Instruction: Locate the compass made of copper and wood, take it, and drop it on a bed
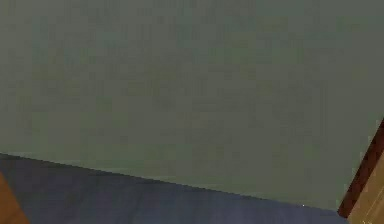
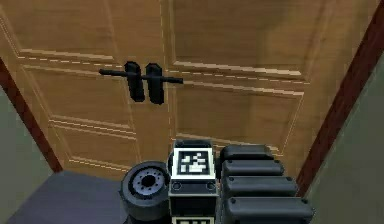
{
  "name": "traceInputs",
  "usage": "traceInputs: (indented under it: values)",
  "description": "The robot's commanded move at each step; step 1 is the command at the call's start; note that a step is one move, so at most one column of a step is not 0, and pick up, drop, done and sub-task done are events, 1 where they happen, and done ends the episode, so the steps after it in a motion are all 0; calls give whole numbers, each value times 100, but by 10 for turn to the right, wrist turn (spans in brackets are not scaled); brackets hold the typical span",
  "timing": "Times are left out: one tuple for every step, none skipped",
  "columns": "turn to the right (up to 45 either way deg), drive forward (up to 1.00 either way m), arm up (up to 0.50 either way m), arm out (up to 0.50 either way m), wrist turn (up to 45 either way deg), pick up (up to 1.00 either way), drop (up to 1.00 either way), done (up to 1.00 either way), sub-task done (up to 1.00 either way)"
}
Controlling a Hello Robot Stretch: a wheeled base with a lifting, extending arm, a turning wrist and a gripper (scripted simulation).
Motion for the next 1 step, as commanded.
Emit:
traceInputs:
  values:
    - [180, 0, 0, 0, 0, 0, 0, 0, 0]
